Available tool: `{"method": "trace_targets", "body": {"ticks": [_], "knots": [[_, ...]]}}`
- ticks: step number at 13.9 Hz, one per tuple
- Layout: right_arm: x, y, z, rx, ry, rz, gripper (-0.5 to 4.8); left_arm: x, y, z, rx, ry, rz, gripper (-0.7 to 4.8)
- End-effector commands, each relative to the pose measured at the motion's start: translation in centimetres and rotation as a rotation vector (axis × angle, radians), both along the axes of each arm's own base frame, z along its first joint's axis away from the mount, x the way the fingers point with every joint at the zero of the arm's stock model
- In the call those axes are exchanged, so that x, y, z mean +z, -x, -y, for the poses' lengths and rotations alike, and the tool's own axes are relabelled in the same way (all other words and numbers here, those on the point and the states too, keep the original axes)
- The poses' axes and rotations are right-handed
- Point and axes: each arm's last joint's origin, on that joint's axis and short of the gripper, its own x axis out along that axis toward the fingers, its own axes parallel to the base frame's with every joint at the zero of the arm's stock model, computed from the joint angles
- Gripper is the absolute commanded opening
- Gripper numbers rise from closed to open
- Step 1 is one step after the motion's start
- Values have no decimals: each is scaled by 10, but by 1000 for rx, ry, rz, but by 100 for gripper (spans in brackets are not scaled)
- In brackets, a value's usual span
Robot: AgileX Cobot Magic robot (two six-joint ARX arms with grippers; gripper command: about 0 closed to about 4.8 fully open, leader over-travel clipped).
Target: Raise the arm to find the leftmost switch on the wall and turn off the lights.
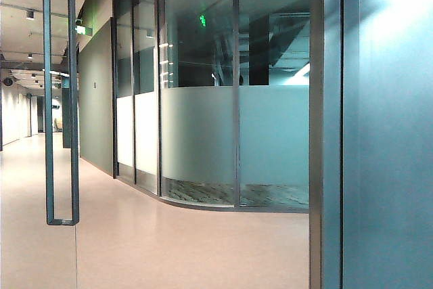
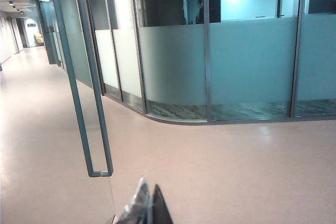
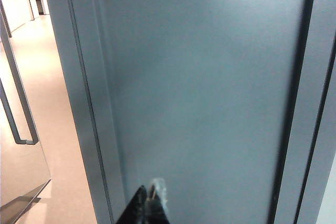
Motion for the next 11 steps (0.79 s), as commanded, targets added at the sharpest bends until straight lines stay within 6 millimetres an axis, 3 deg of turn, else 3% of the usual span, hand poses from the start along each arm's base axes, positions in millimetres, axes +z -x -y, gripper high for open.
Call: {"method": "trace_targets", "body": {"ticks": [1, 4, 11], "knots": [[2, 0, 0, 0, 2, 16, -1, 1, 11, -5, 34, 10, 26, -5], [2, 1, 0, 3, 2, 16, -1, -11, 13, -14, 83, 96, -48, -5], [2, 1, 0, 4, 2, 16, -1, -123, -16, -13, 34, 117, -164, -5]]}}
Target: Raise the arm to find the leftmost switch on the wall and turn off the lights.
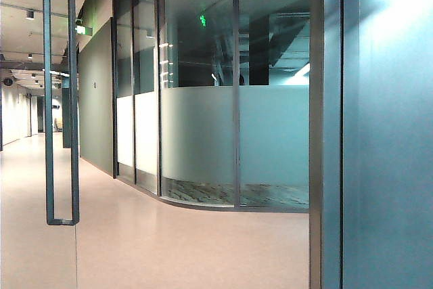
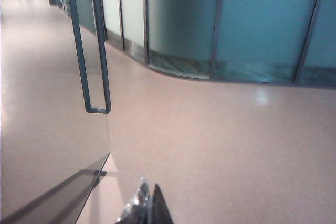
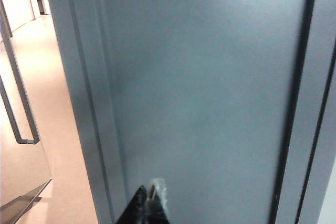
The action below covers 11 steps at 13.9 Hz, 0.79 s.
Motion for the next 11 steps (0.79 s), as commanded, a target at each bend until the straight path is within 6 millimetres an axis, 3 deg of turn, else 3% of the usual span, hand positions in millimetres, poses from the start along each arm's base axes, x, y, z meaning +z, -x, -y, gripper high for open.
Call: {"method": "trace_targets", "body": {"ticks": [1, 2, 5, 11], "knots": [[2, 0, 0, 0, 2, 16, -1, -31, -3, 0, 8, 29, -18, -5], [2, 0, 0, 0, 2, 16, -1, -46, -4, -1, 14, 34, -35, -5], [2, 0, 0, 0, 2, 16, -1, -69, -6, 0, 12, 59, -49, -5], [2, 0, 0, 0, 2, 16, -1, -81, -8, 3, -5, 54, -67, -5]]}}
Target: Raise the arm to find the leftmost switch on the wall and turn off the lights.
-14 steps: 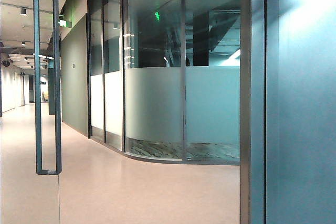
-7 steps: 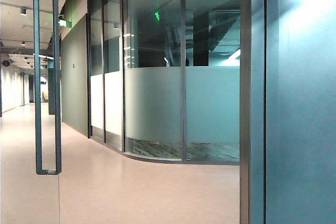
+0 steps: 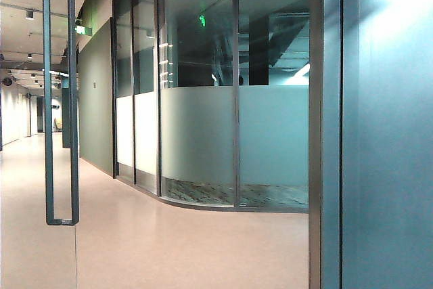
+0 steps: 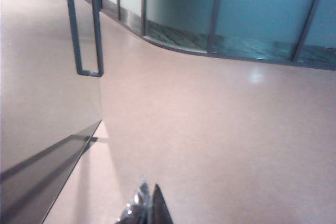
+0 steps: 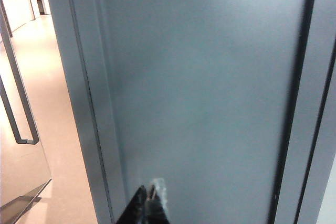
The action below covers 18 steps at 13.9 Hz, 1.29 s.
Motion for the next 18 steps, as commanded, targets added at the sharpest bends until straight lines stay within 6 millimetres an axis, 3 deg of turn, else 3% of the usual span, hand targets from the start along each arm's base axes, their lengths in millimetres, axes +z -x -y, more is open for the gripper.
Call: {"method": "trace_targets", "body": {"ticks": [1, 5, 18], "knots": [[2, 0, 0, 0, 2, 16, -1, -3, -1, 1, 2, -1, 8, -5], [2, 0, 0, 0, 2, 16, -1, -12, -4, 2, -7, -2, 10, -5], [2, 0, 0, 0, 2, 16, -1, -12, -4, 3, -24, -1, 14, -5]]}}
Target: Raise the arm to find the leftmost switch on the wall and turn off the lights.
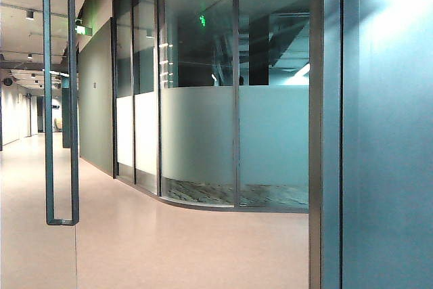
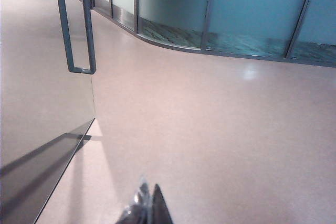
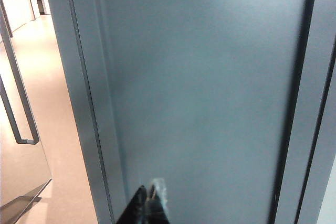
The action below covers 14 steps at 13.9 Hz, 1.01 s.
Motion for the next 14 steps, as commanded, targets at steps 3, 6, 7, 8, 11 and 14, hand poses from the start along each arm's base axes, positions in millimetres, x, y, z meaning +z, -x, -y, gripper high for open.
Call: {"method": "trace_targets", "body": {"ticks": [3, 6, 7, 8, 11, 14], "knots": [[2, 0, 0, 0, 2, 16, -1, 2, 0, 0, -2, 0, 19, -5], [2, 0, 0, 0, 2, 16, -1, 2, 0, 0, -2, -1, 19, -5], [2, 0, 0, 0, 2, 16, -1, 2, 0, 0, -2, -1, 19, -5], [2, 0, 0, 0, 2, 16, -1, 2, 0, 0, -1, -2, 19, -5], [2, 0, 0, 0, 2, 16, -1, 3, 0, 0, -6, -81, 25, -5], [2, 1, 0, 0, 2, 16, -1, 7, 0, 0, -8, -116, 63, -5]]}}
